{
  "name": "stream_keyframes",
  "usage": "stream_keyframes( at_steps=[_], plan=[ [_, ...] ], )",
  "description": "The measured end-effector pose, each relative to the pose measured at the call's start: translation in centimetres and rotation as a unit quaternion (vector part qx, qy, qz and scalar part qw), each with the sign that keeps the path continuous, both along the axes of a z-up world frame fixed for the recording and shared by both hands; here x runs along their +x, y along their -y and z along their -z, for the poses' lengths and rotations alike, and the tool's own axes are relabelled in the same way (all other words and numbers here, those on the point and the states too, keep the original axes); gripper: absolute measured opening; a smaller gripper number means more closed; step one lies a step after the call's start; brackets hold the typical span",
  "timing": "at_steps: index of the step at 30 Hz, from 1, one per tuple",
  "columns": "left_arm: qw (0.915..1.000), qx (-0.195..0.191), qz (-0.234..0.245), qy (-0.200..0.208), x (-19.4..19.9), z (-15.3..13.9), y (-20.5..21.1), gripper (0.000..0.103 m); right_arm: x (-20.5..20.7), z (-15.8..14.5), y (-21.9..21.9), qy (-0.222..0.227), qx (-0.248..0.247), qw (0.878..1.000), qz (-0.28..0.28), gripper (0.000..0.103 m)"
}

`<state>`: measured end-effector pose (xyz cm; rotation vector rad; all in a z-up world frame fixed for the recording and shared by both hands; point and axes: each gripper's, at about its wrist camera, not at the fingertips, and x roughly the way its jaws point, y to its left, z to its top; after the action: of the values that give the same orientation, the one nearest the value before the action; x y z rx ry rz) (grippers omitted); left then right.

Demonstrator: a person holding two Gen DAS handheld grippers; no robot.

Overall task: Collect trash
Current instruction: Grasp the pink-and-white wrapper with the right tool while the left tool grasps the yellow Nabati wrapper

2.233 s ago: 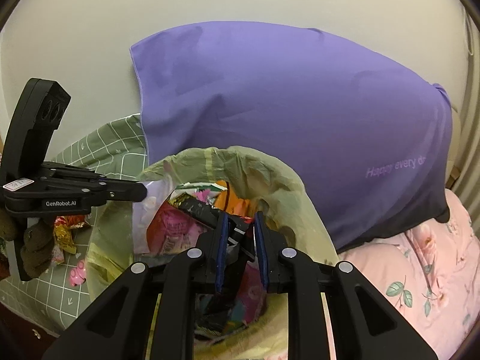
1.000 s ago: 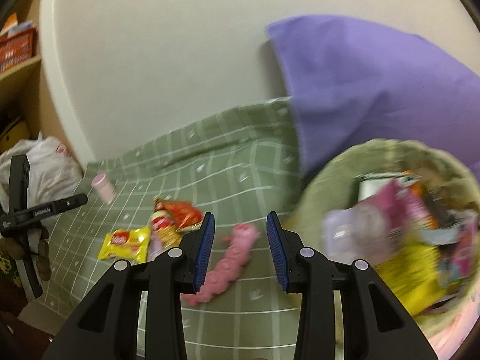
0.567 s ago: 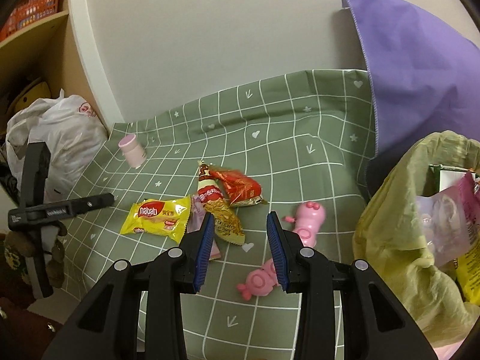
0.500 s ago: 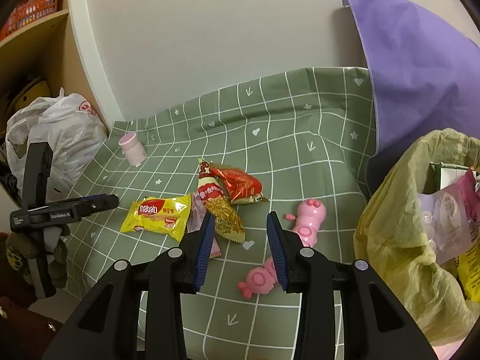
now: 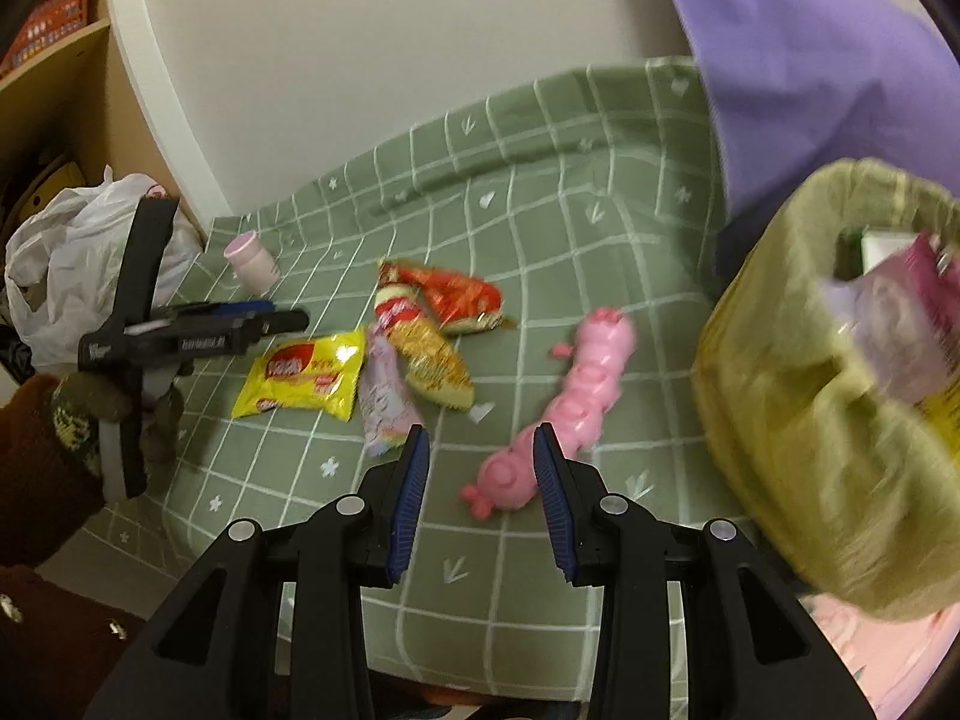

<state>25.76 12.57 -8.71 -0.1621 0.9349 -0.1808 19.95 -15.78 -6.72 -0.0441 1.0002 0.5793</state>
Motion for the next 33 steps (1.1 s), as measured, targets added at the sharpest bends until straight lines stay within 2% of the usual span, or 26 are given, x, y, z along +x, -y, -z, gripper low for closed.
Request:
stream_keyframes(
  at_steps=[5, 9, 13, 17, 19, 20, 22, 24, 29, 33],
  plan=[
    [0.9994, -0.027, -0.022, 0.009, -2.4, -1.2, -1.2, 0.071, 0.4, 2.2, -3.5, -0.014, -0.002, 0.999, -0.049, 0.034],
    [0.9971, -0.045, -0.060, 0.006, -4.9, -1.4, -3.3, 0.071, 1.4, 3.4, -6.5, -0.010, -0.004, 0.997, -0.073, 0.034],
    [0.9928, -0.060, -0.103, -0.010, -6.7, -0.7, -5.5, 0.067, 3.0, 5.3, -8.7, -0.014, -0.029, 0.996, -0.083, 0.034],
    [0.9910, -0.060, -0.117, -0.023, -8.1, -0.3, -6.8, 0.067, 3.8, 6.5, -9.5, -0.024, -0.044, 0.995, -0.082, 0.034],
    [0.9913, -0.062, -0.114, -0.022, -8.6, -0.2, -6.9, 0.067, 3.7, 6.3, -9.4, -0.038, -0.027, 0.994, -0.095, 0.026],
    [0.9915, -0.063, -0.112, -0.021, -8.7, -0.2, -6.9, 0.067, 3.5, 6.0, -9.2, -0.043, -0.021, 0.994, -0.099, 0.025],
    [0.9931, -0.061, -0.098, -0.021, -8.5, -0.1, -6.4, 0.067, 2.9, 5.3, -8.6, -0.037, -0.017, 0.994, -0.098, 0.023],
    [0.9947, -0.057, -0.083, -0.019, -7.9, -0.1, -5.8, 0.067, 2.4, 4.2, -7.2, -0.032, -0.008, 0.996, -0.083, 0.015],
    [0.9987, -0.033, -0.036, -0.013, -5.4, 0.0, -3.7, 0.067, 1.8, 1.2, -3.5, -0.011, 0.017, 0.999, -0.030, 0.015],
    [0.9998, 0.004, 0.012, -0.018, -2.7, 0.6, -1.8, 0.067, 1.3, 0.5, -1.8, -0.003, 0.012, 1.000, -0.013, 0.015]
  ],
)
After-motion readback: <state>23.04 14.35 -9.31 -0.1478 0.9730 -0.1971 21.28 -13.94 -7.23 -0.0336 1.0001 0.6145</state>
